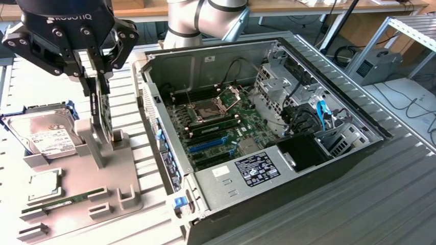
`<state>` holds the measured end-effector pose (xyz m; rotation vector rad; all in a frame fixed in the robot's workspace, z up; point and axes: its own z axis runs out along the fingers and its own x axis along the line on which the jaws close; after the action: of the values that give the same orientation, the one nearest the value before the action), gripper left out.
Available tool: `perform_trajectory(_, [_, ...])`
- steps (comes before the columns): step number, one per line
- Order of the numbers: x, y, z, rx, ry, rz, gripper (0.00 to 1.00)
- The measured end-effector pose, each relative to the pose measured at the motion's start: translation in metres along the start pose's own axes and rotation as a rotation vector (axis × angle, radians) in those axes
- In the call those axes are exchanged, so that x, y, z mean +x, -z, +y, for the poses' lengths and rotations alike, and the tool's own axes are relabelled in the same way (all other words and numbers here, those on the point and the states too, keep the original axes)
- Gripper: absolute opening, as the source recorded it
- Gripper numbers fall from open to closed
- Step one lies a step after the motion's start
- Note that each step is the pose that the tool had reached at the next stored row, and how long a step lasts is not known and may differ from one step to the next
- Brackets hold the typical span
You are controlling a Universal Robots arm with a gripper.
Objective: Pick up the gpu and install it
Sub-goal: 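Pick up the gpu and move the gpu toward the slot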
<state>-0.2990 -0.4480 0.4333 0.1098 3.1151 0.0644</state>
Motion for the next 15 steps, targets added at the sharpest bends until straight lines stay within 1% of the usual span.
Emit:
perform_trajectory(7, [-0.002,0.0000,0.0002,0.0001,0.000,0.0001,0.26])
perform_trajectory(15, [-0.012,-0.0003,0.0009,-0.0001,0.000,0.0000,0.26])
